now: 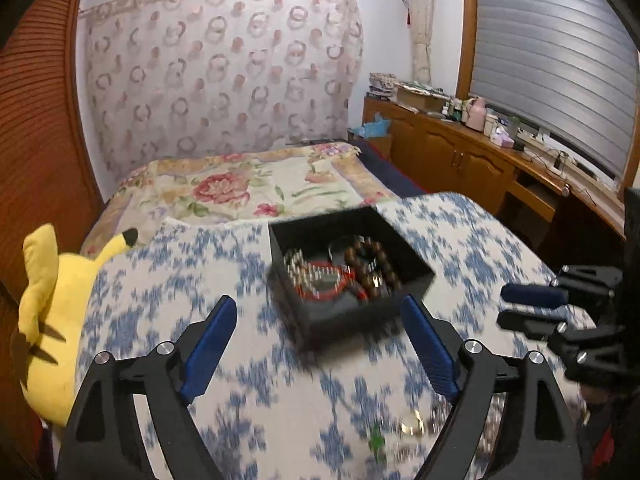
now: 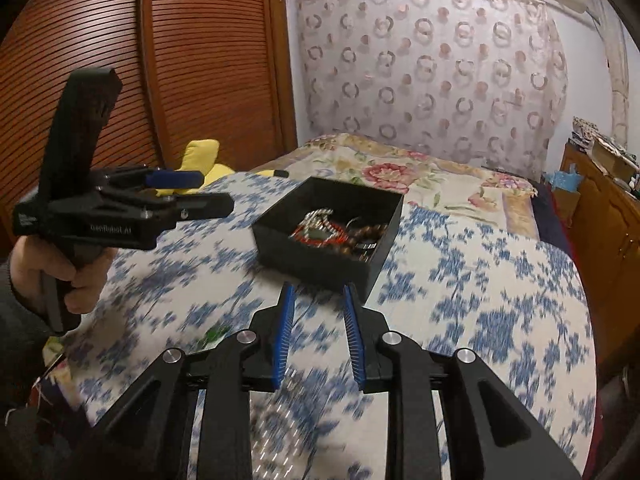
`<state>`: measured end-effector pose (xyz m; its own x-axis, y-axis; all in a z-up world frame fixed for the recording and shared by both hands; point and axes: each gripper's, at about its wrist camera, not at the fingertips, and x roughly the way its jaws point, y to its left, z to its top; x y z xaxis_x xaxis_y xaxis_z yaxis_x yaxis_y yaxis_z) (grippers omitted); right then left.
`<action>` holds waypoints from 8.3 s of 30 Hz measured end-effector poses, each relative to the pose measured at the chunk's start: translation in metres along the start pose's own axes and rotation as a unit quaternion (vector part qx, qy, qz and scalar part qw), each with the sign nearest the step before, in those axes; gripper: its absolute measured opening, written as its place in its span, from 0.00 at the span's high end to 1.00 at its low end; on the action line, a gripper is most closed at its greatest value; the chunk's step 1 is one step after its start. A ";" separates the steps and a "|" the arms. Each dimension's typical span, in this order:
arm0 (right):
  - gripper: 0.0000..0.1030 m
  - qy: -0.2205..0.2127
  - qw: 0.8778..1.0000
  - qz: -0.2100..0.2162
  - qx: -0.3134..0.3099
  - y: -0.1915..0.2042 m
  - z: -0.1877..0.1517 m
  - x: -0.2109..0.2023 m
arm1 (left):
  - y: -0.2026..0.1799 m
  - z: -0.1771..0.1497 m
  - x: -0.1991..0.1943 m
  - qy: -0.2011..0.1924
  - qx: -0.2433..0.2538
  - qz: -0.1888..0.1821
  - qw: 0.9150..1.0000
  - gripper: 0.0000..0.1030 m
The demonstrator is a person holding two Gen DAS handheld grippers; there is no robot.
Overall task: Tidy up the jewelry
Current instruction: 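Open both grippers over the black box and move back to the jewelry pile, then grasp the green jade pendant with the left gripper while the right grasps a long pearl necklace, then carry the jade pendant and pearl necklace into the black box and open both grippers, then grasp the silver hair comb with the right gripper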
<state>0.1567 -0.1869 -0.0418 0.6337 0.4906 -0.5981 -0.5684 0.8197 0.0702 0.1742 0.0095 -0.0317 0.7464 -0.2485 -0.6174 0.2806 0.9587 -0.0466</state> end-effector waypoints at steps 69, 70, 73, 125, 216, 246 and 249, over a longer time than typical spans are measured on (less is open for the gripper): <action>0.92 -0.052 0.996 -0.046 -0.055 0.015 -0.010 -0.088 | -0.010 -0.096 -0.018 0.056 -0.028 -0.032 0.998 0.33; 0.92 -0.056 0.996 -0.048 -0.056 0.014 -0.008 -0.090 | -0.011 -0.095 -0.015 0.059 -0.027 -0.037 0.997 0.38; 0.92 -0.067 0.994 -0.056 -0.060 0.012 0.001 -0.098 | -0.015 -0.090 -0.005 0.070 -0.020 -0.046 0.996 0.49; 0.92 -0.155 0.980 -0.068 -0.103 0.001 0.135 -0.084 | -0.023 0.049 -0.021 -0.026 0.032 -0.036 0.999 0.90; 0.31 0.112 0.993 0.025 -0.014 0.034 -0.050 0.044 | -0.003 -0.074 -0.011 0.045 -0.028 0.007 0.999 0.07; 0.43 0.089 0.995 -0.022 -0.027 0.013 -0.058 0.009 | -0.041 -0.080 0.012 0.080 0.000 -0.046 0.996 0.08; 0.43 0.081 0.996 -0.026 -0.023 0.008 -0.057 0.003 | -0.051 -0.078 0.019 0.088 0.013 -0.053 0.995 0.25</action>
<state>0.1242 -0.1952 -0.0884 0.5721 0.3904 -0.7213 -0.5623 0.8269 0.0015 0.1272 -0.0339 -0.1025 0.5945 -0.3177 -0.7387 0.3695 0.9238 -0.1000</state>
